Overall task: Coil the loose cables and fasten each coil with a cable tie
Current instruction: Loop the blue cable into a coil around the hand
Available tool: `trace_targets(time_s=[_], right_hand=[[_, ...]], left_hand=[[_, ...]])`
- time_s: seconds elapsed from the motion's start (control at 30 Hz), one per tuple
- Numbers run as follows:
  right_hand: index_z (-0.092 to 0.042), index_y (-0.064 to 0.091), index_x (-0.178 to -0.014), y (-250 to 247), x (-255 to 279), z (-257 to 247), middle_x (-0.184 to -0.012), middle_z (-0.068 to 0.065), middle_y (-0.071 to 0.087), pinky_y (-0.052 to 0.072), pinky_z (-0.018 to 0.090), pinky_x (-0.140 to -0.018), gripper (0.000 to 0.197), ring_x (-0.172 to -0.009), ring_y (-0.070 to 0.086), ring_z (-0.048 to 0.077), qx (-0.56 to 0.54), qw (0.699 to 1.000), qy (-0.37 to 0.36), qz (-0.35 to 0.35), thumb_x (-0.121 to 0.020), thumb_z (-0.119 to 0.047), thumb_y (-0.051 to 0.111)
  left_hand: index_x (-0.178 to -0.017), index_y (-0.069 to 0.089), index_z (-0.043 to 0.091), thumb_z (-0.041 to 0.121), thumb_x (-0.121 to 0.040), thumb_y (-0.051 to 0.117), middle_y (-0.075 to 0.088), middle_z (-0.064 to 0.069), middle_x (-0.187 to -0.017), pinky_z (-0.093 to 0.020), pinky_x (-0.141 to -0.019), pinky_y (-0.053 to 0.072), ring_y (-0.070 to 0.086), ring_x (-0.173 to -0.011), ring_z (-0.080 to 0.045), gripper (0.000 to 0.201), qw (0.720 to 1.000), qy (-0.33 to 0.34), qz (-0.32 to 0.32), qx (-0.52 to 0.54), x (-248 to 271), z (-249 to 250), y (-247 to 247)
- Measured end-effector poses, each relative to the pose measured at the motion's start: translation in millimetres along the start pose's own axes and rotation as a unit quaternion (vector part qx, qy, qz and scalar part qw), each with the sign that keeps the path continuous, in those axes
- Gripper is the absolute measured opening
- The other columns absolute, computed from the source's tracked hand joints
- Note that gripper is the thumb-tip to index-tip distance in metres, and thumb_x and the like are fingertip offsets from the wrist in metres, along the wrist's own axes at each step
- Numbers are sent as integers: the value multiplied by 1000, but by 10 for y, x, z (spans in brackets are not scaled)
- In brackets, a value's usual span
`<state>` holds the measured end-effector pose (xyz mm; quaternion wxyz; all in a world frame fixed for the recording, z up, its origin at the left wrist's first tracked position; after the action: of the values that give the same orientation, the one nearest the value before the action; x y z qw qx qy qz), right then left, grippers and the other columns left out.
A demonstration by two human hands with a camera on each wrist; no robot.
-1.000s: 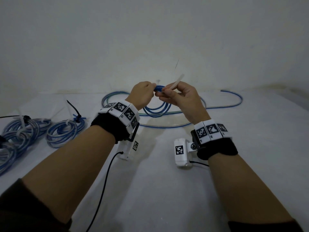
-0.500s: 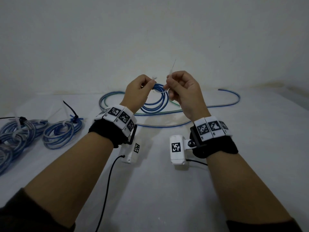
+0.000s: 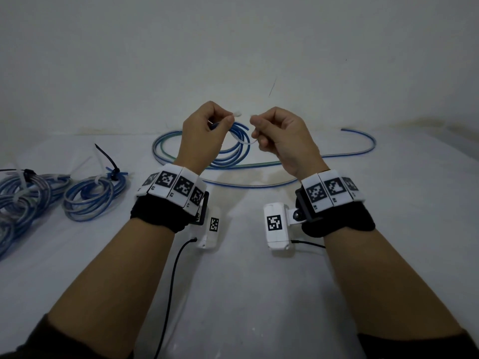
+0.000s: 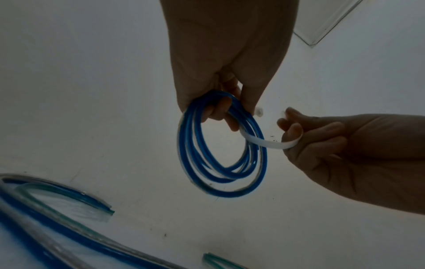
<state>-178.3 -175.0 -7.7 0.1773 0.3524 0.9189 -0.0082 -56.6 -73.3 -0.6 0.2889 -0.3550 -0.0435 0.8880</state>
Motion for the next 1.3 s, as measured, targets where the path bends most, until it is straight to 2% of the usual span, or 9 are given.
trace_targets(time_s=[0.13, 0.3, 0.47, 0.7, 0.87, 0.97, 1.03, 1.17, 1.3], right_hand=[[-3, 64, -91, 37, 4, 38, -69, 7, 59, 48, 18, -56, 7, -51, 52, 7, 12, 1000, 15, -23, -89, -5, 58], [5, 63, -99, 96, 30, 26, -68, 8, 60, 49, 19, -55, 14, -49, 51, 6, 42, 998, 10, -36, -88, -3, 59], [6, 64, -98, 99, 32, 13, -66, 7, 61, 49, 19, -54, 15, -48, 51, 6, 54, 998, 4, -24, -87, -3, 60], [6, 65, -97, 91, 33, 4, -64, 5, 62, 49, 19, -54, 15, -48, 52, 7, 58, 998, 1, -26, -87, -4, 61], [2, 65, -92, 97, 38, 3, -60, 2, 63, 48, 19, -53, 9, -47, 52, 7, 54, 998, 10, -28, -86, -4, 62], [-1, 63, -88, 111, 45, 2, -62, 4, 62, 47, 18, -51, 3, -46, 50, 6, 45, 998, 20, -33, -87, -3, 61], [-1, 61, -94, 102, 42, -4, -64, 6, 62, 47, 18, -51, 7, -46, 50, 7, 20, 999, 31, -29, -87, -2, 61], [-2, 60, -109, 84, 35, -10, -67, 7, 59, 47, 17, -53, 21, -48, 50, 6, -21, 998, 40, -33, -88, -2, 59], [-3, 65, -103, 72, 34, -2, -68, 5, 59, 48, 16, -55, 16, -50, 50, 5, -40, 997, 51, -49, -89, -5, 58]], left_hand=[[-82, 58, 16, 18, -88, 60, 58, 14, -72, -15, -64, 44, 52, -64, 0, 7, 1000, 7, 13, -16, 18, -20, -65], [-83, 59, 15, 16, -88, 60, 56, 15, -72, -10, -62, 41, 52, -64, 2, 6, 999, 26, 5, -36, 36, 6, -101], [-83, 60, 13, 15, -89, 59, 55, 16, -72, -6, -61, 39, 52, -64, 11, 6, 998, 42, -4, -54, 37, 48, -85], [-85, 62, 11, 17, -89, 58, 54, 16, -72, -5, -59, 36, 51, -64, 8, 8, 995, 57, -12, -82, 39, 85, -76], [-86, 61, 11, 15, -89, 57, 50, 18, -74, -3, -61, 34, 48, -67, 14, 6, 989, 84, -18, -123, 57, 131, -66], [-87, 61, 11, 14, -88, 56, 53, 11, -80, -4, -63, 35, 49, -69, 5, 6, 980, 114, -30, -163, 75, 167, -53], [-88, 60, 11, 13, -88, 55, 54, 8, -83, -6, -65, 35, 47, -70, -3, 6, 972, 132, -42, -187, 83, 188, -49], [-88, 59, 11, 12, -88, 54, 55, 4, -83, -26, -67, 40, 51, -74, -14, 6, 953, 174, -80, -235, 133, 256, -5], [-89, 59, 10, 13, -89, 53, 57, 2, -83, -29, -67, 42, 54, -75, -17, 6, 947, 192, -90, -241, 147, 297, -4]])
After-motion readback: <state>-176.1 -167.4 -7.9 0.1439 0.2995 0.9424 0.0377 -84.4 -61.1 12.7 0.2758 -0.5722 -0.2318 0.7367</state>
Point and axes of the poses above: each hand's wrist, its own x-axis away from the middle knuckle, its own y-axis out of the palm, z = x × y, the point moved 4 cm from there along -x, towards the middle knuckle
